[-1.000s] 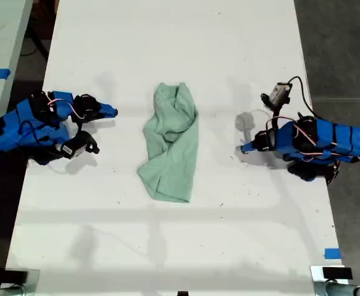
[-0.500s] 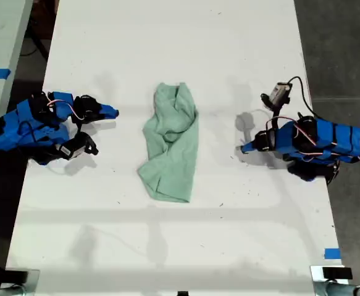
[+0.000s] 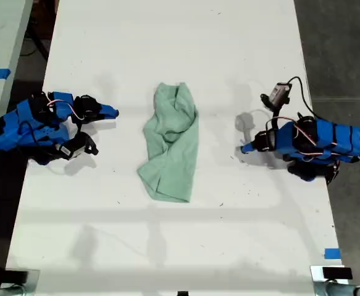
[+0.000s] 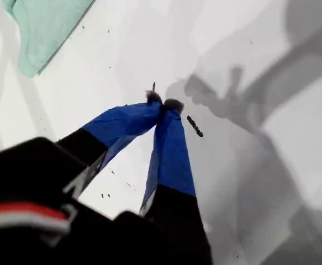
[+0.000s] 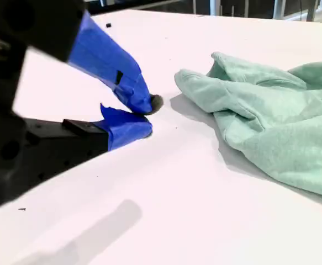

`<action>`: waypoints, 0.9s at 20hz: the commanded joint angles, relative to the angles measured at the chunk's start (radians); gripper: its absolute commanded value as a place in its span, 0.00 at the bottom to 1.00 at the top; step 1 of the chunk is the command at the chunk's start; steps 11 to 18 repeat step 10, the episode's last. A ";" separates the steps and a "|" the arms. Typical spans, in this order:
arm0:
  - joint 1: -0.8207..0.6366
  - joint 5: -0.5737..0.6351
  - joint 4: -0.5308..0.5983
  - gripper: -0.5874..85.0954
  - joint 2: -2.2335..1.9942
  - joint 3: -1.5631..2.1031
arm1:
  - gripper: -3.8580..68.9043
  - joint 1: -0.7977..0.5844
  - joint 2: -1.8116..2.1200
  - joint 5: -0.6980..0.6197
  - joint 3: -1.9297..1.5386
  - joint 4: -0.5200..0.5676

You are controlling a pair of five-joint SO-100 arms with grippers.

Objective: Fold t shirt

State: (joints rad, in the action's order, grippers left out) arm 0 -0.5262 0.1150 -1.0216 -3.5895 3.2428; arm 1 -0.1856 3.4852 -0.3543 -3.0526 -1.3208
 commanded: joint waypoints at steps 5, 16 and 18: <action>0.012 -0.012 0.005 0.03 -0.008 0.032 | 0.07 0.009 0.008 -0.005 -0.061 0.003; 0.014 -0.011 0.005 0.04 -0.008 0.032 | 0.07 0.011 0.008 -0.002 -0.061 0.003; 0.014 -0.011 0.005 0.04 -0.008 0.032 | 0.07 0.011 0.008 -0.002 -0.061 0.003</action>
